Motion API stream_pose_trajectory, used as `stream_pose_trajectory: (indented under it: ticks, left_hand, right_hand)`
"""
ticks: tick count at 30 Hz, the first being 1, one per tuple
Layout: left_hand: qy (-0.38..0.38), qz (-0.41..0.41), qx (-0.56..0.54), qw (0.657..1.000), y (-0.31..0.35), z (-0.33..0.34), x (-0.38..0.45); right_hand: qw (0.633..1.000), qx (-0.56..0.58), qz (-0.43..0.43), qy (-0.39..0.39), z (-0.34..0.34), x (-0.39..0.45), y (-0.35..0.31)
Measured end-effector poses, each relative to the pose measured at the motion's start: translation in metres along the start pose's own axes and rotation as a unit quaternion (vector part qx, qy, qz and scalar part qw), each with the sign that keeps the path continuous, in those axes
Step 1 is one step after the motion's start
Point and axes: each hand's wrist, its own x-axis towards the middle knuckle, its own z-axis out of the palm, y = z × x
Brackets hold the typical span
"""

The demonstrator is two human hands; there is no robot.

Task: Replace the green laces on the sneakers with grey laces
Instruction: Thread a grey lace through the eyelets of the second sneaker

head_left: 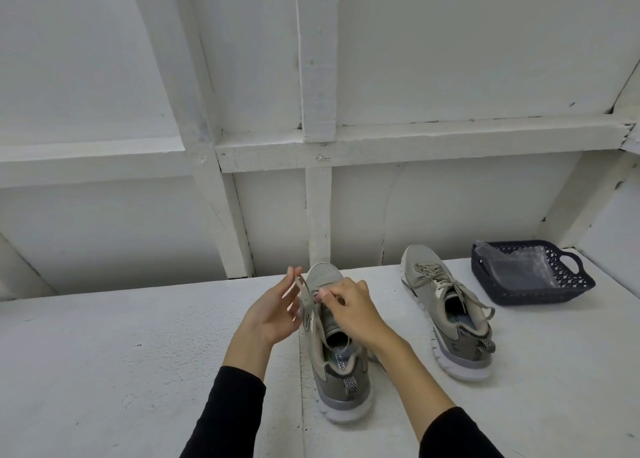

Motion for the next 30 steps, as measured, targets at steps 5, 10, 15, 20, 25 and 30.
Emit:
stream_pose_trajectory:
  ticks: [5,10,15,20,25,30]
  left_hand:
    - [0.016,0.013,0.109,0.994,-0.003,0.004,-0.007]
    - [0.012,0.001,0.117,0.993,-0.003,0.005,-0.008]
    - [0.008,-0.001,-0.010,1.000,-0.007,-0.001,0.001]
    - [0.019,-0.050,-0.299,0.953,-0.003,-0.019,0.013]
    - [0.031,-0.032,-0.454,0.890,-0.005,-0.031,0.018]
    - [-0.002,0.030,-0.197,0.980,-0.008,-0.002,0.010]
  right_hand:
    - [0.999,0.025,0.036,-0.024,0.003,0.000,0.003]
    - [0.998,0.052,0.030,-0.033,0.003,0.001,0.004]
    - [0.976,0.201,0.079,0.008,0.000,0.003,0.003]
    - [0.941,0.327,0.054,0.068,-0.028,0.001,-0.005]
    - [0.919,0.361,0.046,0.150,-0.048,0.004,-0.001]
    - [0.988,0.087,0.045,0.123,-0.042,0.001,0.001]
